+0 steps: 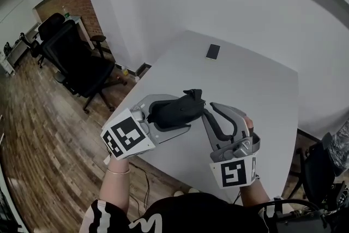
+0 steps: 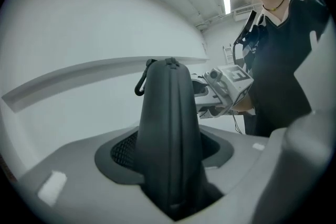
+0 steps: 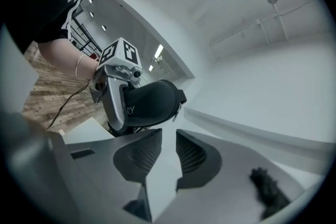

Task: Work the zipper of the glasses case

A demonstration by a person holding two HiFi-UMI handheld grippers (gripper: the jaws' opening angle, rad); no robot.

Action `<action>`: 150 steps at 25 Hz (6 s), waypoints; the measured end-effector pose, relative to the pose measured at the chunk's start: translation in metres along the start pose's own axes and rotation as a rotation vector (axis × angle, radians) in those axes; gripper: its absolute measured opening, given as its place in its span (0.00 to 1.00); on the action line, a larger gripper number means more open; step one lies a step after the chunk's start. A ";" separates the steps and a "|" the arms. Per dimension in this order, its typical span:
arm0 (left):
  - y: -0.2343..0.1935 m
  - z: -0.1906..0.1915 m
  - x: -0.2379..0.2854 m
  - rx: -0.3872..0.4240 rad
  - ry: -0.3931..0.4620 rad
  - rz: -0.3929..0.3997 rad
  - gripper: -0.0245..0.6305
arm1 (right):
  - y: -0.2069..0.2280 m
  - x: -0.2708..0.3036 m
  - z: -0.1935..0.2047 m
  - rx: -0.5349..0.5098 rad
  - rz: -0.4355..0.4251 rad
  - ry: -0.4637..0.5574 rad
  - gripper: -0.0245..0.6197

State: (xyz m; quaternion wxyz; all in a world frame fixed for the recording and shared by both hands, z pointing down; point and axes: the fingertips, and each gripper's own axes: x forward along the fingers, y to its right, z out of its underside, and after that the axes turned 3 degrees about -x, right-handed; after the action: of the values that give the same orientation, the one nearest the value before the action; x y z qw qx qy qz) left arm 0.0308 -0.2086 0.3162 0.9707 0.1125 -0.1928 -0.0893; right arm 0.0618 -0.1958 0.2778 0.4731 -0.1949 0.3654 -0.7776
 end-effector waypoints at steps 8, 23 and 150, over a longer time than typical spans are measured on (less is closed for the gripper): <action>-0.003 0.006 -0.003 0.031 -0.093 -0.003 0.48 | 0.013 0.008 -0.011 -0.085 0.043 0.014 0.15; 0.013 0.021 -0.030 -0.085 -0.186 0.056 0.48 | -0.001 -0.001 -0.036 -0.283 0.072 0.075 0.12; 0.073 -0.007 -0.055 -0.281 0.277 0.270 0.43 | -0.056 -0.030 -0.086 -0.297 -0.231 0.475 0.05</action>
State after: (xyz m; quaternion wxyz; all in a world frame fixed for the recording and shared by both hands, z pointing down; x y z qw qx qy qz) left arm -0.0070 -0.1249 0.3089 0.9971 -0.0395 -0.0566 0.0315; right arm -0.0130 -0.1205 0.2648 0.2491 -0.1148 0.5512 -0.7880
